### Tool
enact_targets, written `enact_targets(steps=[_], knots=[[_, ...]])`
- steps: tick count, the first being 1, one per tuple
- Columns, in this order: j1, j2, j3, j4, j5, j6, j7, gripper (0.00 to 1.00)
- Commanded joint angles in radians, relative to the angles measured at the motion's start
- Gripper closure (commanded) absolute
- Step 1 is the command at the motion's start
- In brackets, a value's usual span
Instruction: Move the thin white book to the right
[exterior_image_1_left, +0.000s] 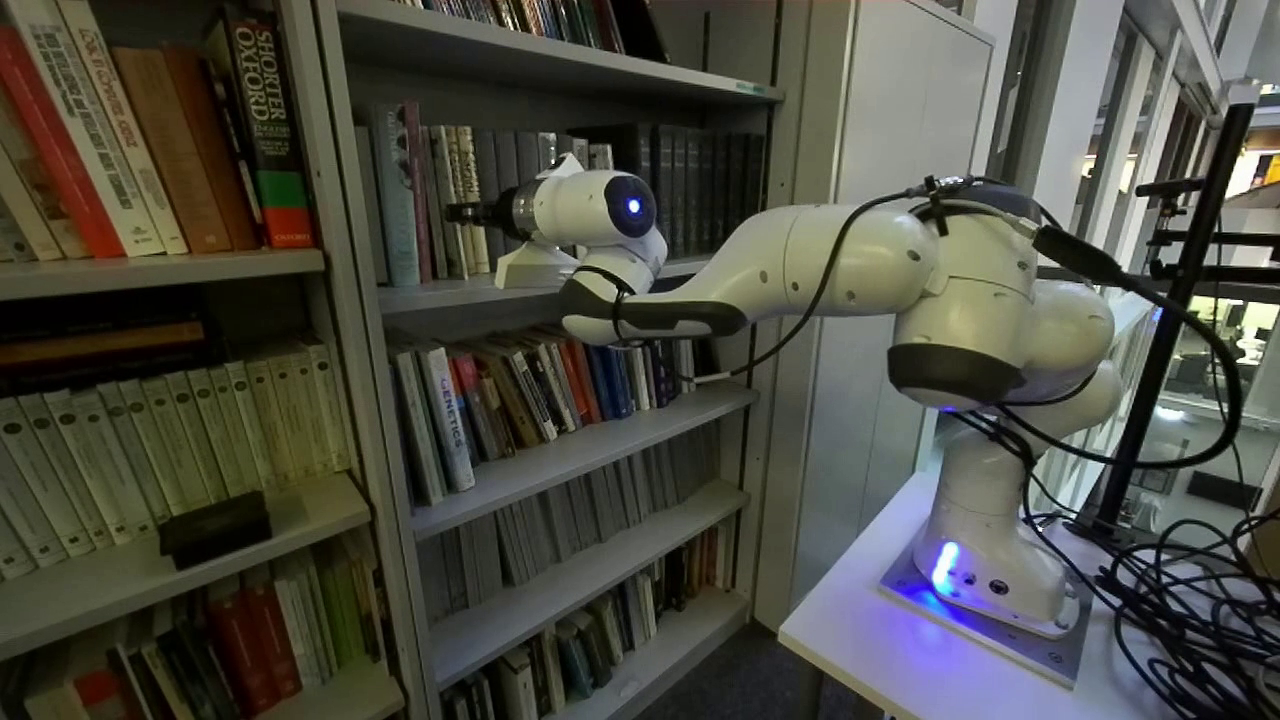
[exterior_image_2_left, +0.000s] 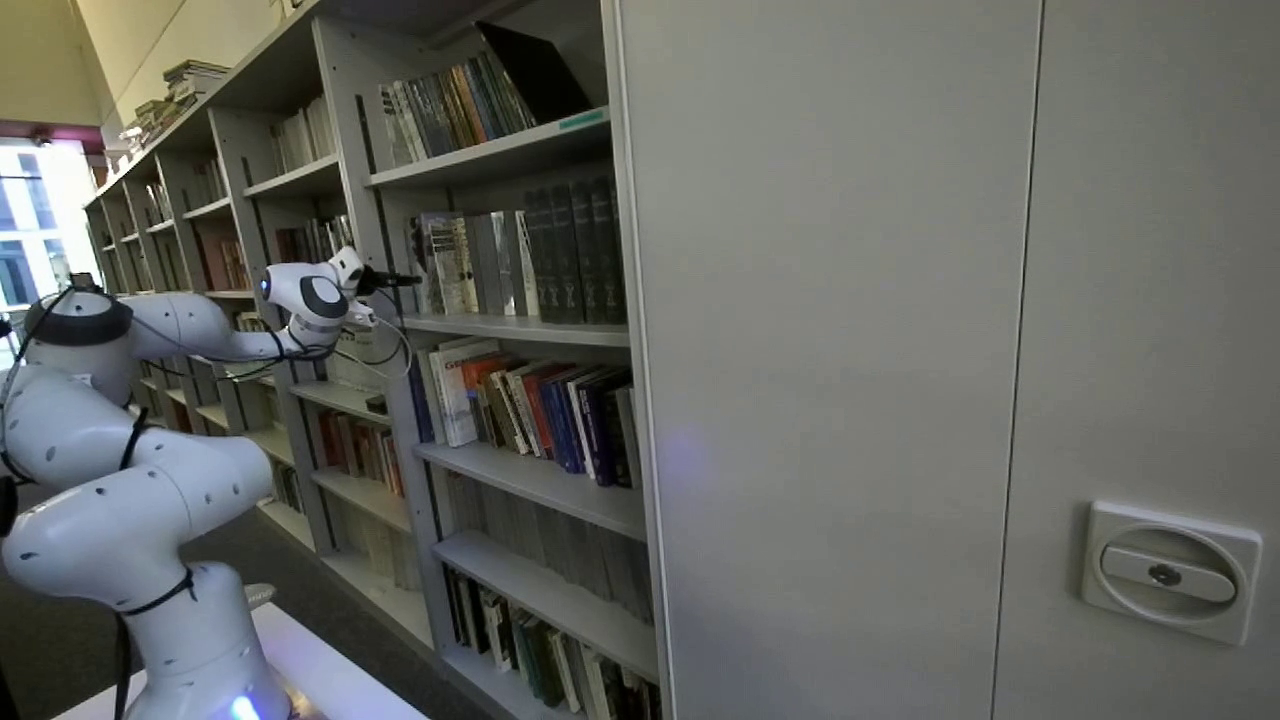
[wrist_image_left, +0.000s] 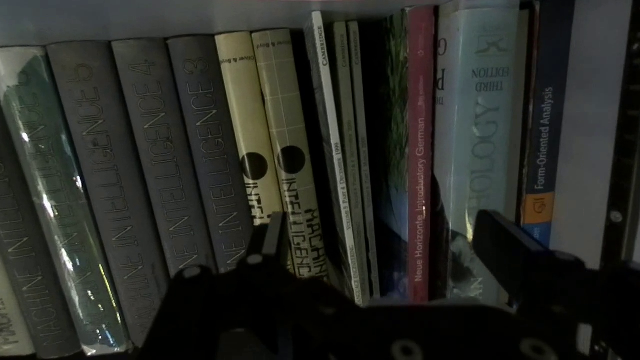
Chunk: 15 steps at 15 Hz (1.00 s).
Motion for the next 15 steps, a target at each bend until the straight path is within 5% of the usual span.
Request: enact_targets(steps=[1, 15], knots=[[-0.074, 0.039, 0.042, 0.071, 0.021, 0.033, -0.023, 0.00], [-0.255, 0.063, 0.151, 0.256, 0.041, 0.072, -0.040, 0.00]])
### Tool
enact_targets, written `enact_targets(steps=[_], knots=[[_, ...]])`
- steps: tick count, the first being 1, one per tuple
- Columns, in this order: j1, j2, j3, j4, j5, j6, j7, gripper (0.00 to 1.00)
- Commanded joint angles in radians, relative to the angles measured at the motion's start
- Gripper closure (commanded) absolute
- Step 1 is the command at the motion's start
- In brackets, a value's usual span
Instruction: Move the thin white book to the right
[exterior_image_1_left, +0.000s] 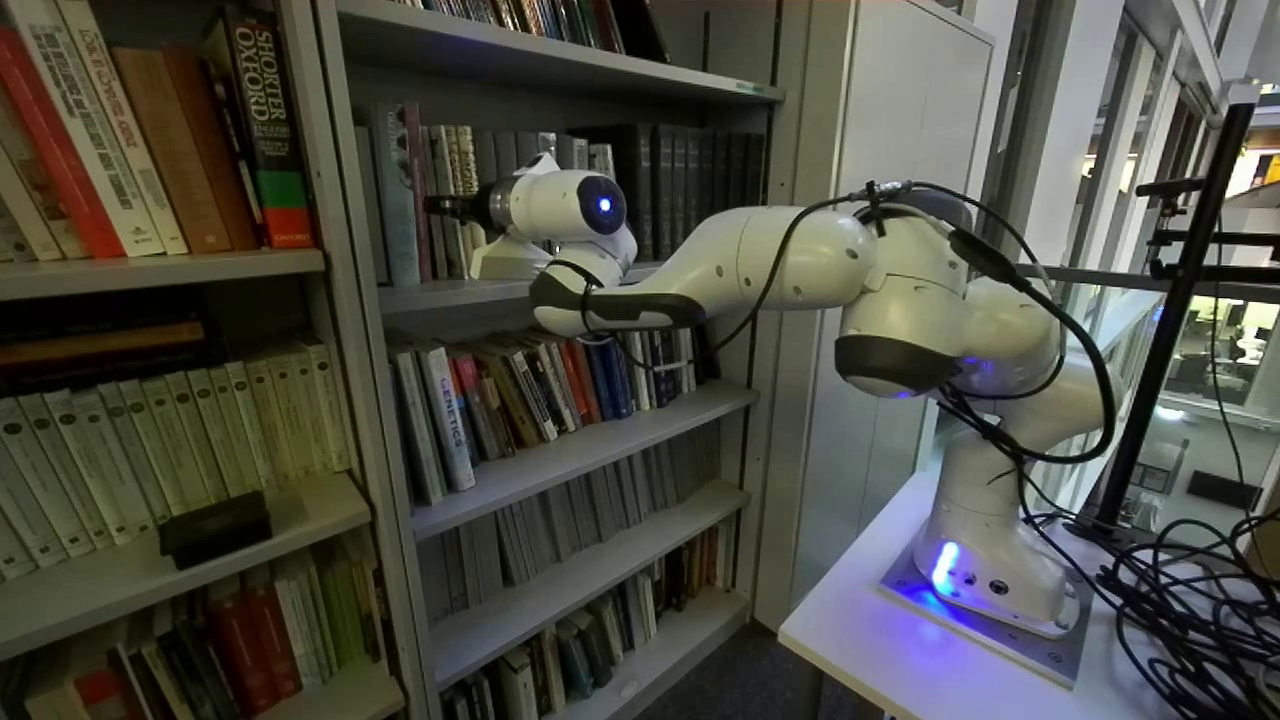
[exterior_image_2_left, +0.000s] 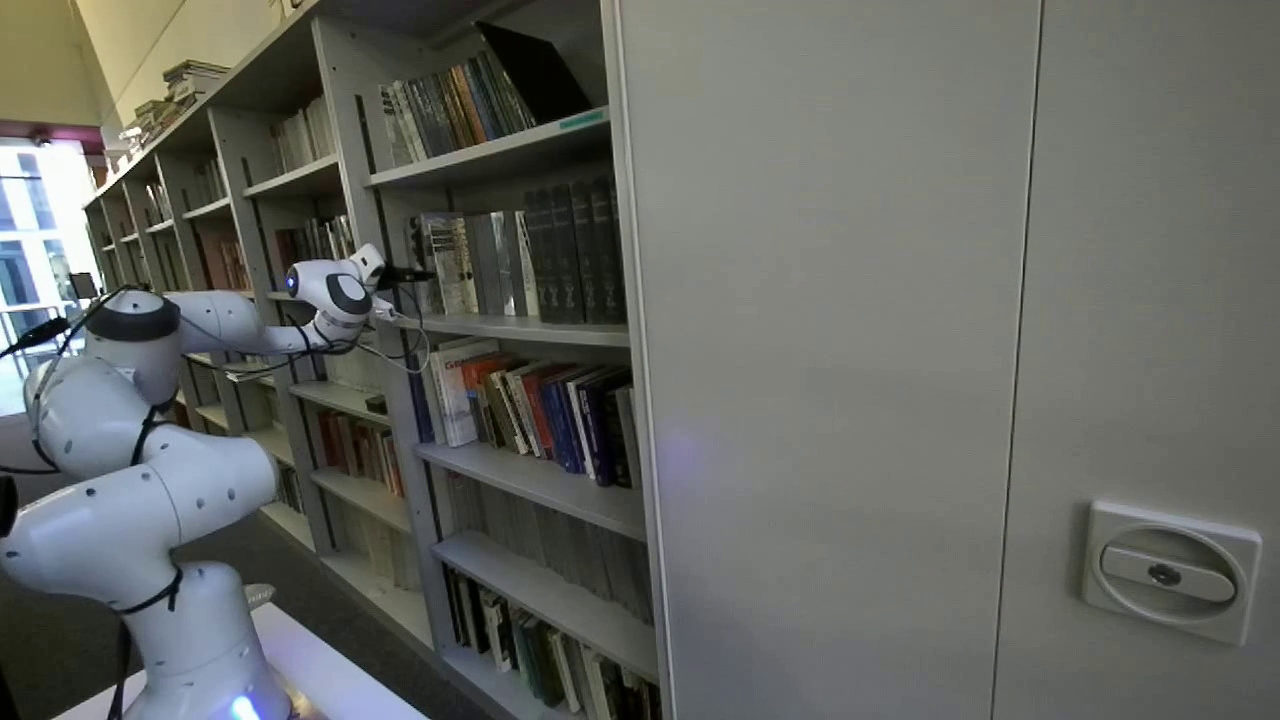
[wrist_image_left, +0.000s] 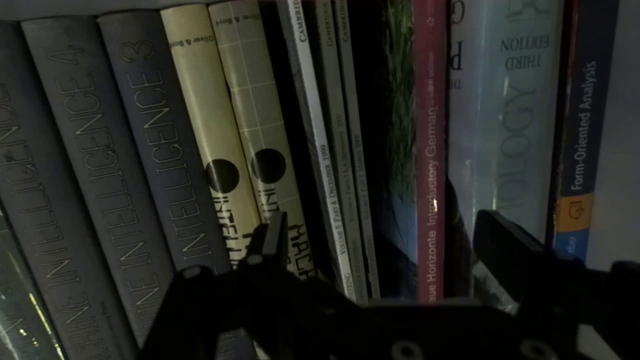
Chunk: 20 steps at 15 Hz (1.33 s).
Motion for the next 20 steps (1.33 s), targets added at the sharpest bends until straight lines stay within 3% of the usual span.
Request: enact_targets(steps=[1, 8, 20], knots=[[-0.062, 0.058, 0.058, 0.066, 0.016, 0.061, -0.040, 0.00], [-0.101, 0.090, 0.104, 0.090, 0.018, 0.098, -0.049, 0.00], [-0.087, 0.093, 0.066, 0.080, 0.012, 0.090, -0.093, 0.00]])
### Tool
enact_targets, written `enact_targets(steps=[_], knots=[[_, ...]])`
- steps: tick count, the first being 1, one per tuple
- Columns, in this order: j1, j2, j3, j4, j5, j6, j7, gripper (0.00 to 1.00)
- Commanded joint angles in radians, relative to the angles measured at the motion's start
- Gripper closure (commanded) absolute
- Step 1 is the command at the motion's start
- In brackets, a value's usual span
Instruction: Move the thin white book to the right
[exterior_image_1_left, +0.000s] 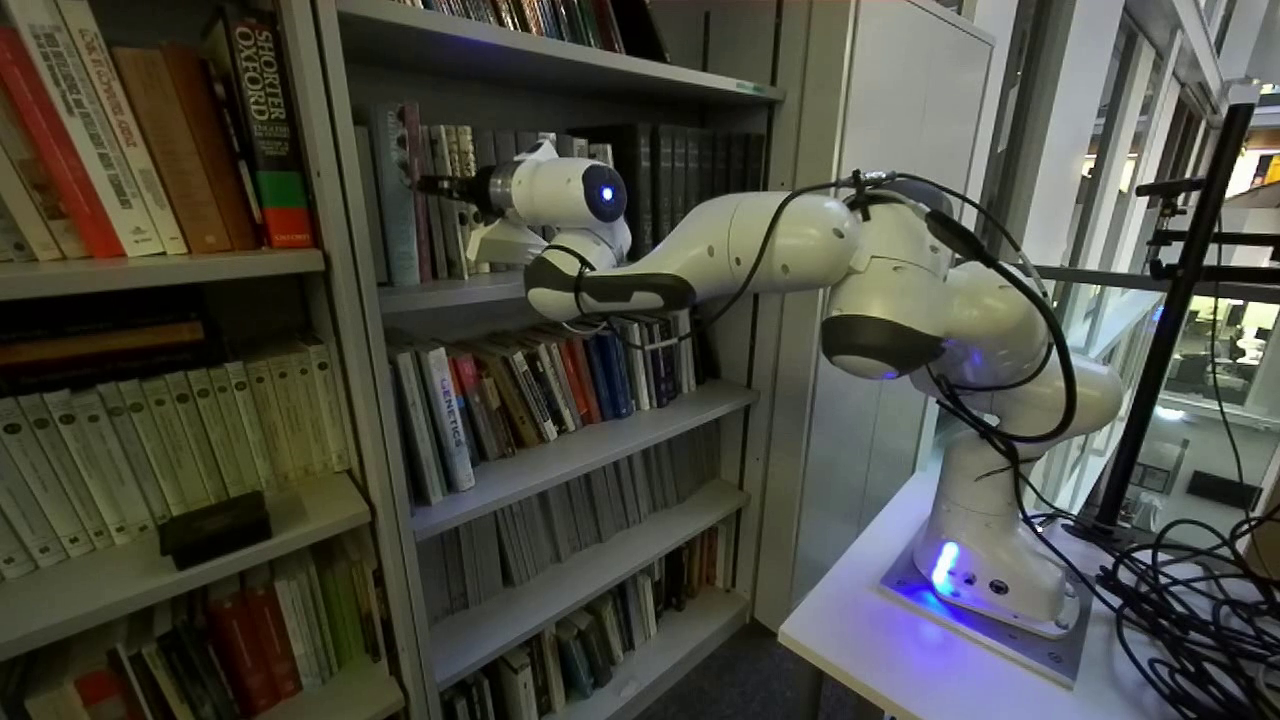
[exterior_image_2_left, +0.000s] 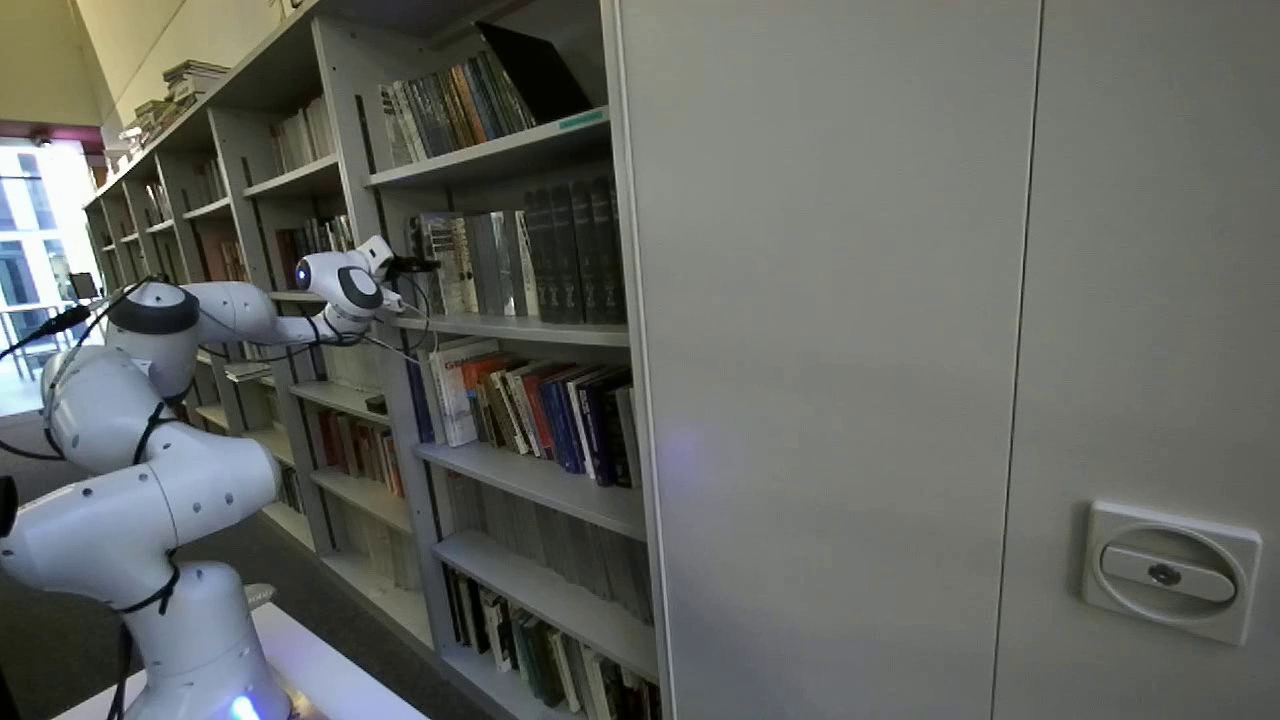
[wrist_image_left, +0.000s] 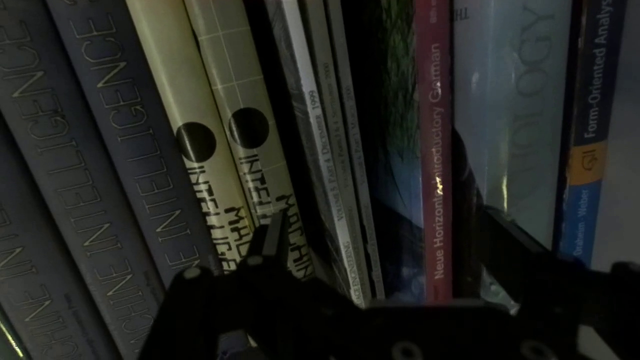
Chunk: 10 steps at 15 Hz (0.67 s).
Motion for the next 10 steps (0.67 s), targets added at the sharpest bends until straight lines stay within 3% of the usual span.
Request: enact_targets(steps=[1, 10], knots=[[-0.004, 0.040, 0.009, 0.006, 0.005, 0.029, -0.058, 0.00], [-0.008, 0.038, 0.008, 0.019, -0.003, 0.069, -0.081, 0.00]])
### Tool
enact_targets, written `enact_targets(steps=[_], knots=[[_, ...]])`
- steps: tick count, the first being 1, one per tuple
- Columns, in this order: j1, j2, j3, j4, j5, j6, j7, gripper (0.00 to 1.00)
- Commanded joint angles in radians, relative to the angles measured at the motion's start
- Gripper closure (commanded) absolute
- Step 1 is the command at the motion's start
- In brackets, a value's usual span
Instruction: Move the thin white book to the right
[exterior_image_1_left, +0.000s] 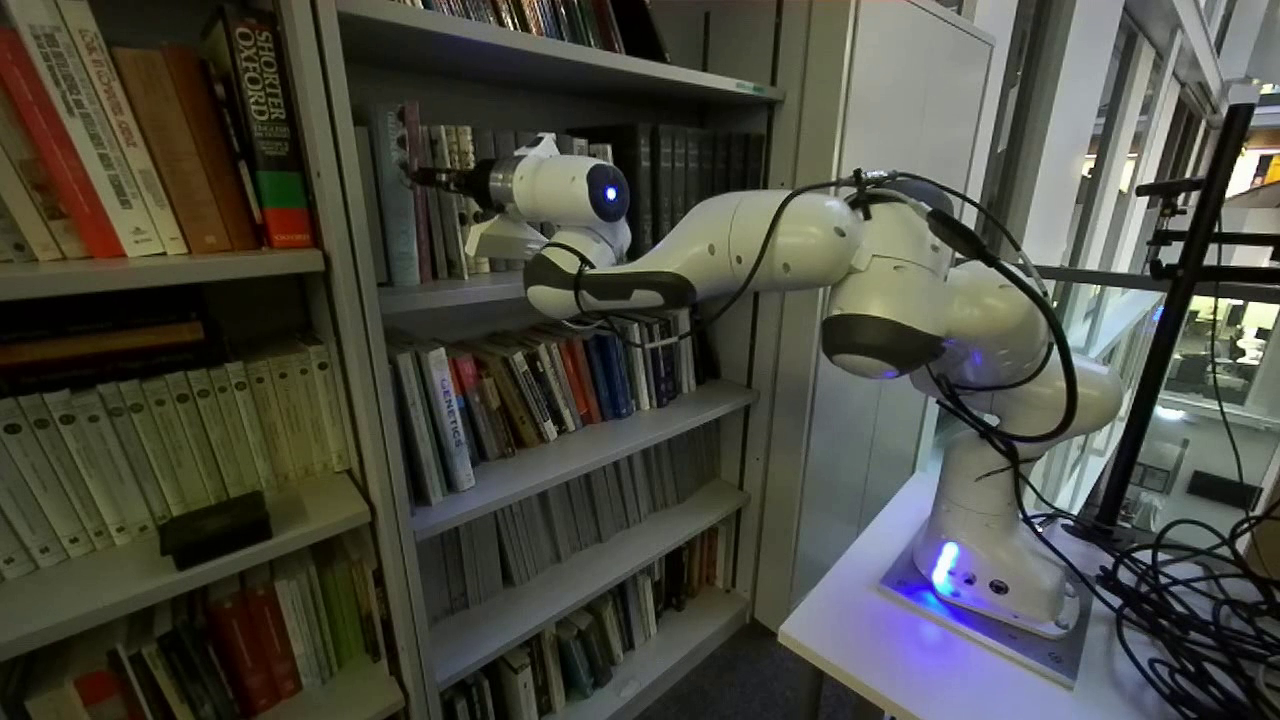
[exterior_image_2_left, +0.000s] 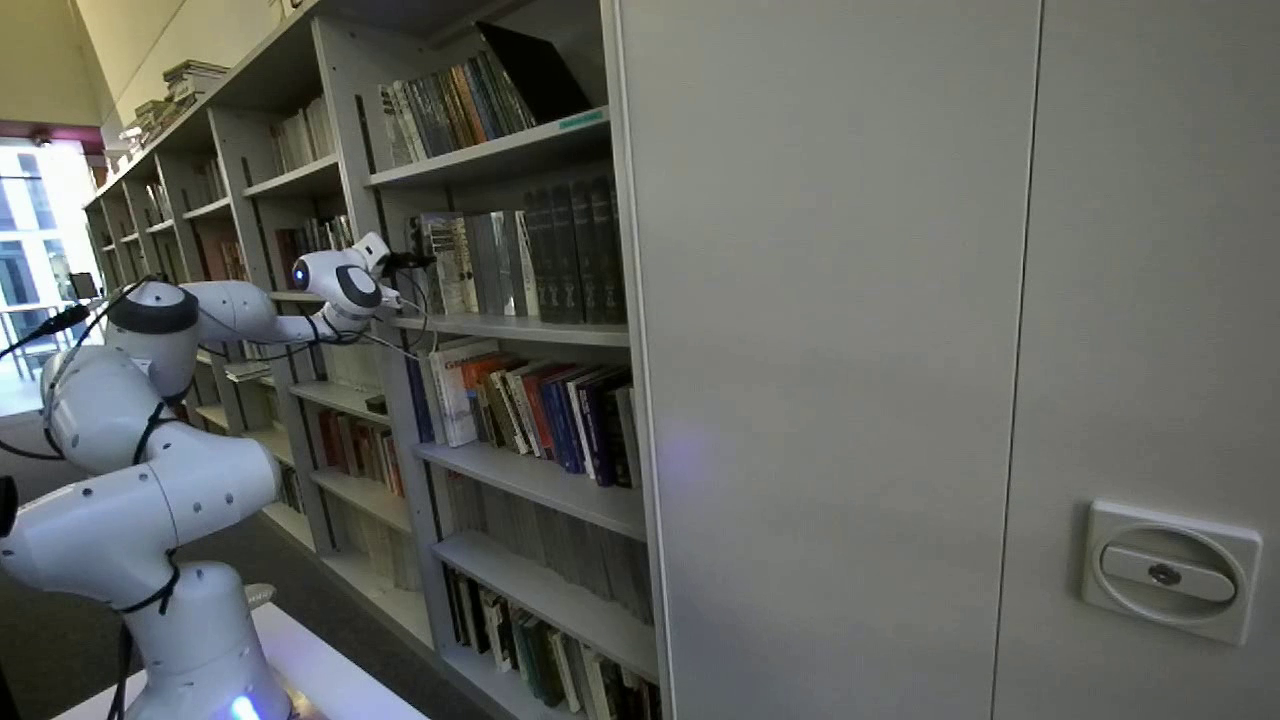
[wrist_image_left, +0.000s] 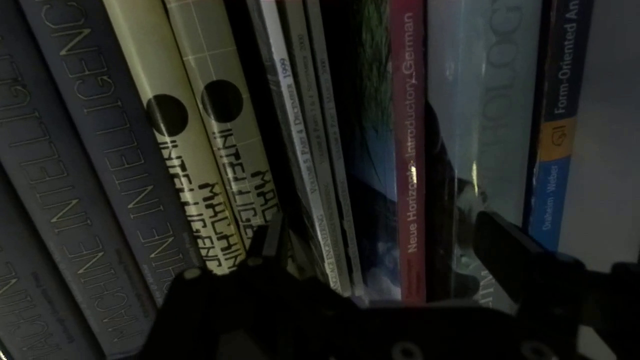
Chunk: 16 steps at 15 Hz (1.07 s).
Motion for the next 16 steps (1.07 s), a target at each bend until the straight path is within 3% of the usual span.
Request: enact_targets(steps=[1, 8, 16], knots=[[-0.009, 0.029, 0.003, 0.012, -0.002, 0.022, -0.073, 0.00], [-0.009, -0.010, -0.057, 0.007, 0.022, 0.010, -0.100, 0.00], [-0.011, -0.029, -0.082, 0.002, 0.026, 0.004, -0.096, 0.00]])
